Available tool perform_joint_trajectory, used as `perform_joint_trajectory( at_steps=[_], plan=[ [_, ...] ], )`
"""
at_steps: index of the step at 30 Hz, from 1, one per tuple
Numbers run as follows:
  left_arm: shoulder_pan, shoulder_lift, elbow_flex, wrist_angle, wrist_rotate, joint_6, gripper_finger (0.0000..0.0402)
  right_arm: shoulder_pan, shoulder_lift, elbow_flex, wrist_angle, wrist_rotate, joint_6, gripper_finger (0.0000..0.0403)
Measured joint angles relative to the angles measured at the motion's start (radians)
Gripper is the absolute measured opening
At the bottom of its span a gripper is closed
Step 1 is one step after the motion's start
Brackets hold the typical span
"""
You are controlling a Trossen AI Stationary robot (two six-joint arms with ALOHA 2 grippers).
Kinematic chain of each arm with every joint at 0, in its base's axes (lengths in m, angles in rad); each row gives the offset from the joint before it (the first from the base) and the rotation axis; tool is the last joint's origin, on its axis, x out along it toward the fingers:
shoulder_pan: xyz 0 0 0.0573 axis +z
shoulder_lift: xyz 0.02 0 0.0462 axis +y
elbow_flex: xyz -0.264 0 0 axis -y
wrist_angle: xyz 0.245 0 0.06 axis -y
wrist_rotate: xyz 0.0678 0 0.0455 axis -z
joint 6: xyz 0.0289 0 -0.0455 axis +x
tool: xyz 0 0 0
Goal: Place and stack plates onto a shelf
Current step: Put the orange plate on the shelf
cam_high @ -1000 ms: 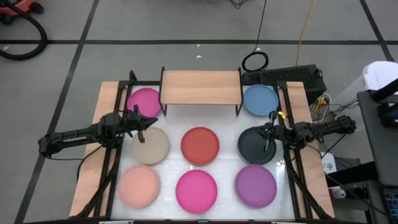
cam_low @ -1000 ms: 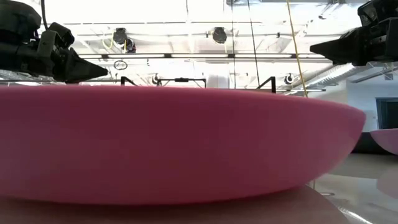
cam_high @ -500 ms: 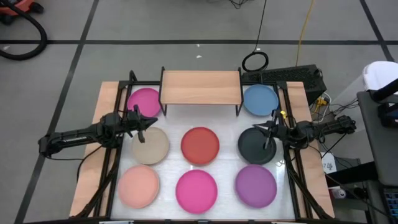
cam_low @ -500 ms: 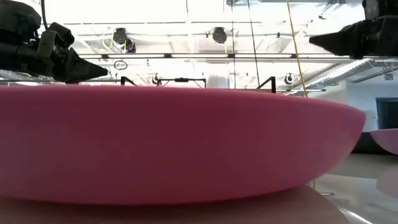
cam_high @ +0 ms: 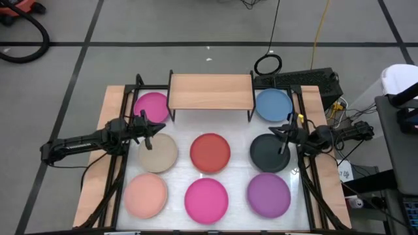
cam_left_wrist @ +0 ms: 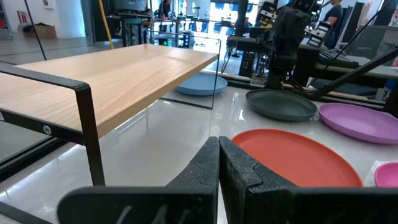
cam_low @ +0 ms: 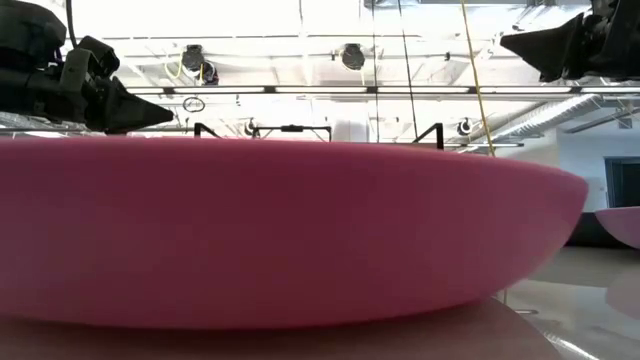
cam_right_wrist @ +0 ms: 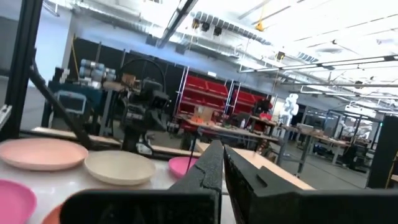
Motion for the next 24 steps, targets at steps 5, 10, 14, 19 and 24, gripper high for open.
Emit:
perform_joint_trajectory(
  at_steps=[5,10,14,19,24],
  plan=[
    [0.0,0.0,0.0,0.0,0.0,0.0,0.0003,0.0,0.012,0.021,-0.011,0.0,-0.019,0.0],
    [0.0,0.0,0.0,0.0,0.0,0.0,0.0003,0.0,0.064,0.042,-0.026,0.0,0.028,0.0],
    [0.0,0.0,0.0,0.0,0.0,0.0,0.0003,0.0,0.154,0.066,-0.049,-0.001,0.033,0.0],
    [0.0,0.0,0.0,0.0,0.0,0.0,0.0003,0.0,0.309,0.163,-0.161,-0.004,0.082,0.0],
    [0.0,0.0,0.0,0.0,0.0,0.0,0.0003,0.001,0.506,0.258,-0.197,-0.05,0.155,0.0]
  ],
)
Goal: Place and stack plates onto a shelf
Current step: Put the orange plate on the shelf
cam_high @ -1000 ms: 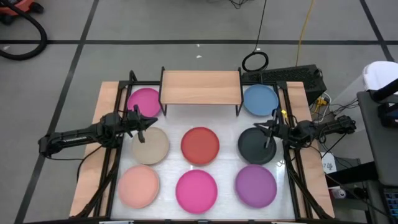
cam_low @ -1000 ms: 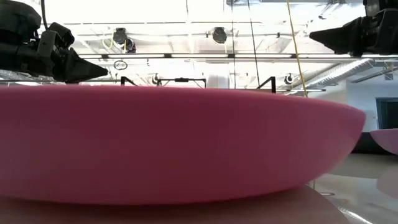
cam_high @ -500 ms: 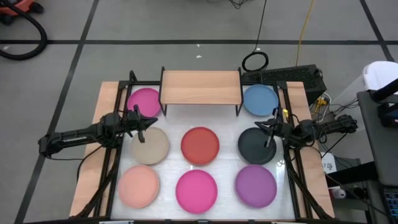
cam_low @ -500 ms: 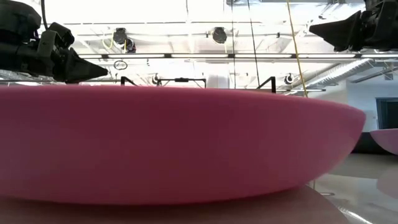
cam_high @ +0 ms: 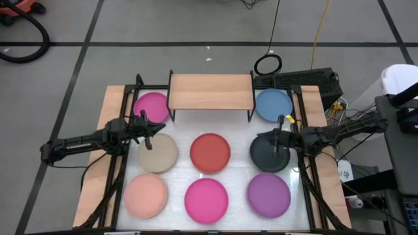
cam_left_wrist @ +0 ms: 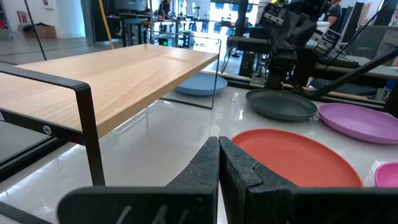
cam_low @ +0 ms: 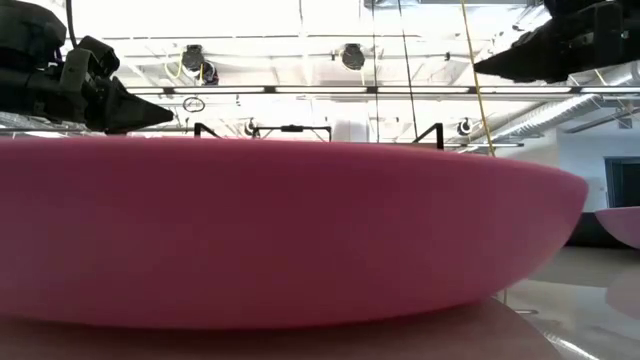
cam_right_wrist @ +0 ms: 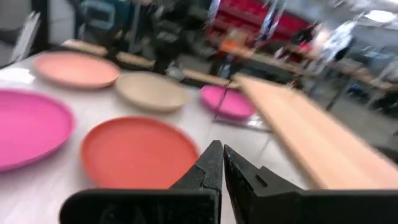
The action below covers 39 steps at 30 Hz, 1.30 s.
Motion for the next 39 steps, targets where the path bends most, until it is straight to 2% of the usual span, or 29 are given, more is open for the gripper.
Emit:
perform_joint_trajectory(
  at_steps=[4,11,17,29,33,36,39],
  plan=[
    [0.0,0.0,0.0,0.0,0.0,0.0,0.0003,0.001,0.166,0.051,0.03,-0.105,0.004,0.0],
    [0.0,0.0,0.0,0.0,0.0,0.0,0.0003,0.001,0.435,0.136,0.141,-0.15,-0.019,0.0],
    [0.0,0.0,0.0,0.0,0.0,0.0,0.0003,0.04,0.617,0.23,0.142,-0.325,-0.079,0.0022],
    [0.0,0.0,0.0,0.0,0.0,0.0,0.0003,0.077,0.922,0.368,0.147,-0.318,-0.119,0.0153],
    [0.0,0.0,0.0,0.0,0.0,0.0,0.0003,0.071,1.011,0.398,0.146,-0.278,-0.135,0.0171],
    [0.0,0.0,0.0,0.0,0.0,0.0,0.0003,0.071,1.049,0.407,0.148,-0.221,-0.157,0.0173],
    [0.0,0.0,0.0,0.0,0.0,0.0,0.0003,0.065,1.075,0.407,0.148,-0.21,-0.174,0.0169]
  ],
)
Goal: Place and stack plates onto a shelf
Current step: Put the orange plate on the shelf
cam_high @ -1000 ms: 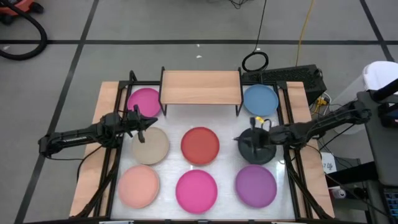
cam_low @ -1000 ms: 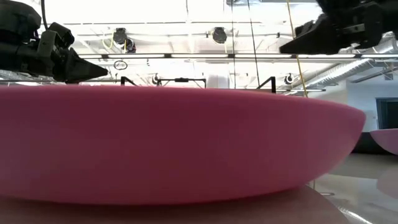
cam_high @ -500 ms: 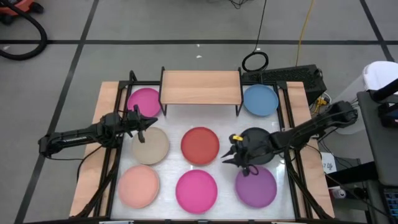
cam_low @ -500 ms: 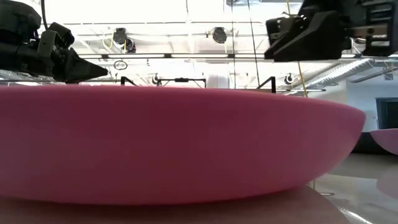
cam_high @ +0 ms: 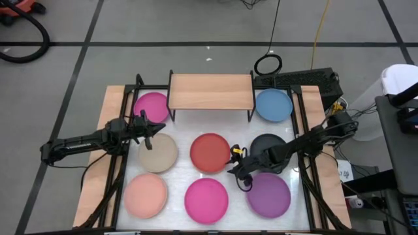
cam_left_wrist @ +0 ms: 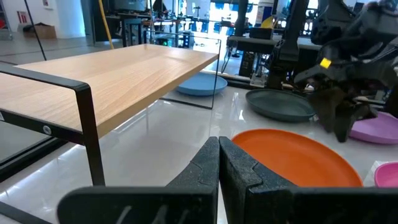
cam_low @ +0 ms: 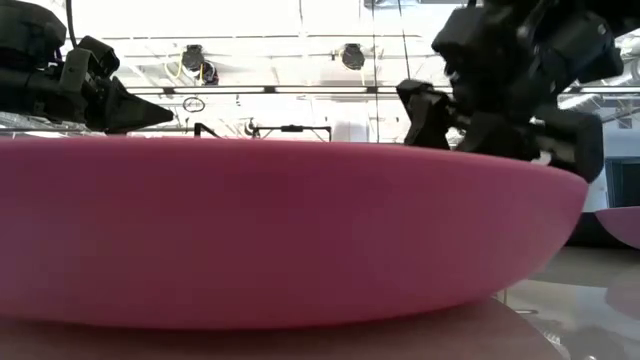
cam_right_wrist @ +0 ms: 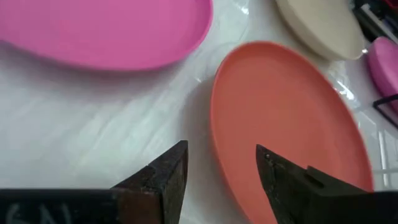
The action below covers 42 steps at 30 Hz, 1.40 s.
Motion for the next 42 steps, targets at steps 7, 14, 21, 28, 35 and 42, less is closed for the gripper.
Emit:
perform_joint_trajectory(
  at_steps=[7,14,21,28,35,42],
  plan=[
    [0.0,0.0,0.0,0.0,0.0,0.0,0.0003,-0.036,0.058,0.0,0.0,0.002,-0.001,0.0161],
    [0.0,0.0,0.0,0.0,0.0,0.0,0.0003,-0.061,0.114,0.0,0.015,0.047,0.018,0.016],
    [0.0,0.0,0.0,0.0,0.0,0.0,0.0003,-0.06,0.123,0.0,0.042,0.073,-0.002,0.0143],
    [0.0,0.0,0.0,0.0,0.0,0.0,0.0003,-0.06,0.123,0.0,0.044,0.07,-0.013,0.0037],
    [0.0,0.0,0.0,0.0,0.0,0.0,0.0003,-0.043,0.114,0.0,0.1,0.076,-0.057,0.0004],
    [0.0,0.0,0.0,0.0,0.0,0.0,0.0003,0.0,-0.046,-0.001,0.166,0.19,-0.124,0.0002]
  ],
)
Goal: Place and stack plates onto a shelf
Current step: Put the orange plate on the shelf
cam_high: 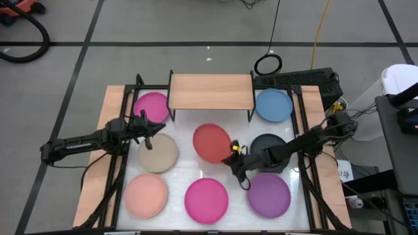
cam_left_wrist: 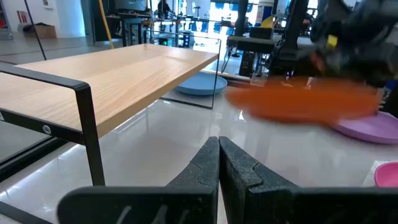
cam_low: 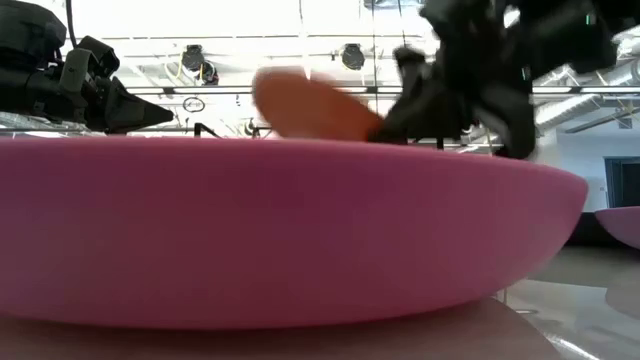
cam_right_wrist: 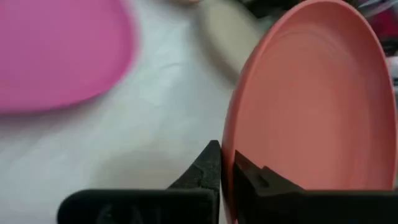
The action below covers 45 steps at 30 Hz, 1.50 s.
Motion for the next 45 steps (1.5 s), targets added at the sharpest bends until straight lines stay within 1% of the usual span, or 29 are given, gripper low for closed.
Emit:
perform_joint_trajectory(
  at_steps=[3,7,8,11,14,16,18,20,22,25,27,29,34,39,45],
  plan=[
    [0.0,0.0,0.0,0.0,0.0,0.0,0.0003,0.0,-0.109,0.0,0.006,0.099,-0.047,0.0002],
    [0.0,0.0,0.0,0.0,0.0,0.0,0.0003,-0.031,-0.245,0.0,0.048,0.253,-0.17,0.0001],
    [0.0,0.0,0.0,0.0,0.0,0.0,0.0003,-0.047,-0.277,0.0,0.068,0.276,-0.203,0.0001],
    [0.0,0.0,0.0,0.0,0.0,0.0,0.0003,-0.104,-0.357,0.003,0.109,0.29,-0.281,0.0001],
    [0.0,0.0,0.0,0.0,0.0,0.0,0.0003,-0.177,-0.398,0.047,0.056,0.313,-0.293,0.0001],
    [0.0,0.0,0.0,0.0,0.0,0.0,0.0003,-0.222,-0.4,0.091,0.004,0.33,-0.287,0.0001],
    [0.0,0.0,0.0,0.0,0.0,0.0,0.0003,-0.259,-0.395,0.145,-0.074,0.32,-0.286,0.0001],
    [0.0,0.0,0.0,0.0,0.0,0.0,0.0003,-0.302,-0.381,0.208,-0.176,0.28,-0.27,0.0001],
    [0.0,0.0,0.0,0.0,0.0,0.0,0.0003,-0.349,-0.36,0.266,-0.315,0.227,-0.206,0.0],
    [0.0,0.0,0.0,0.0,0.0,0.0,0.0003,-0.42,-0.318,0.334,-0.506,0.112,-0.096,0.0],
    [0.0,0.0,0.0,-0.001,0.0,0.0,0.0003,-0.458,-0.291,0.347,-0.579,0.062,-0.054,0.0],
    [0.0,0.0,0.0,0.0,0.0,0.0,0.0003,-0.493,-0.262,0.344,-0.606,0.037,-0.036,0.0],
    [0.0,0.0,0.0,0.0,0.0,0.0,0.0003,-0.564,-0.185,0.326,-0.596,0.037,-0.034,0.0],
    [0.0,0.0,0.0,0.0,0.0,0.0,0.0003,-0.596,-0.119,0.326,-0.601,0.029,-0.037,0.0],
    [0.0,0.0,0.0,0.0,0.0,0.0,0.0003,-0.602,-0.078,0.326,-0.592,-0.063,-0.038,0.0003]
  ],
)
